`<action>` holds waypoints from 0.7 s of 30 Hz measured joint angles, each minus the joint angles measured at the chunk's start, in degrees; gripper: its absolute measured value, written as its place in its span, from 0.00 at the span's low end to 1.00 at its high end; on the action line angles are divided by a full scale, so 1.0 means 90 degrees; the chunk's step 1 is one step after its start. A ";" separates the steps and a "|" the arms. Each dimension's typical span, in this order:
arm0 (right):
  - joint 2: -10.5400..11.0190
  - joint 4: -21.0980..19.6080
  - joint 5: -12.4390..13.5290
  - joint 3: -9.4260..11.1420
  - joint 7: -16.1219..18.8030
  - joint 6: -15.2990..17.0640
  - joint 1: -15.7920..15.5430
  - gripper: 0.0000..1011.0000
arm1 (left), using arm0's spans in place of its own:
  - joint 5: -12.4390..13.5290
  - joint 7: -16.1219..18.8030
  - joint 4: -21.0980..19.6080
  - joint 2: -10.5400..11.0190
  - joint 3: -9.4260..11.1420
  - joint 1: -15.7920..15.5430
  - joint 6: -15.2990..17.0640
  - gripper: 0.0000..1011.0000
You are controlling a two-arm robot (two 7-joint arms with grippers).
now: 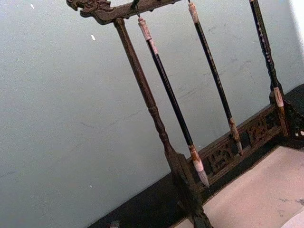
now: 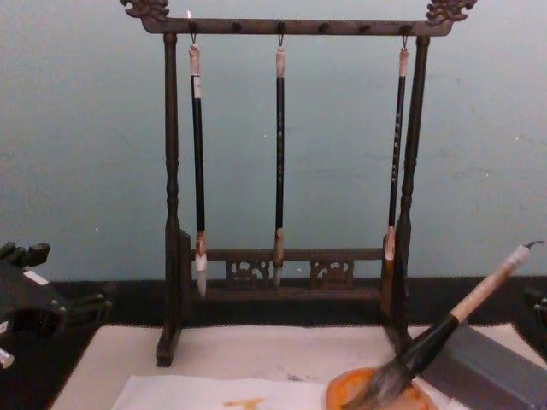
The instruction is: Pick up the brush from the inkstone, write on the paper, then place the brush back to its original position.
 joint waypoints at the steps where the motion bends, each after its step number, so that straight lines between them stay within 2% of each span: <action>1: 0.0000 0.0000 0.0000 0.0000 0.0000 0.0000 0.0000 0.99 | 0.0000 0.0000 0.0000 0.0000 0.0000 0.0000 0.0000 1.00; 21: 0.0000 0.0000 0.0000 0.0000 0.0000 0.0000 0.0000 0.99 | 0.0000 0.0000 0.0000 0.0000 0.0000 -0.0001 0.0000 1.00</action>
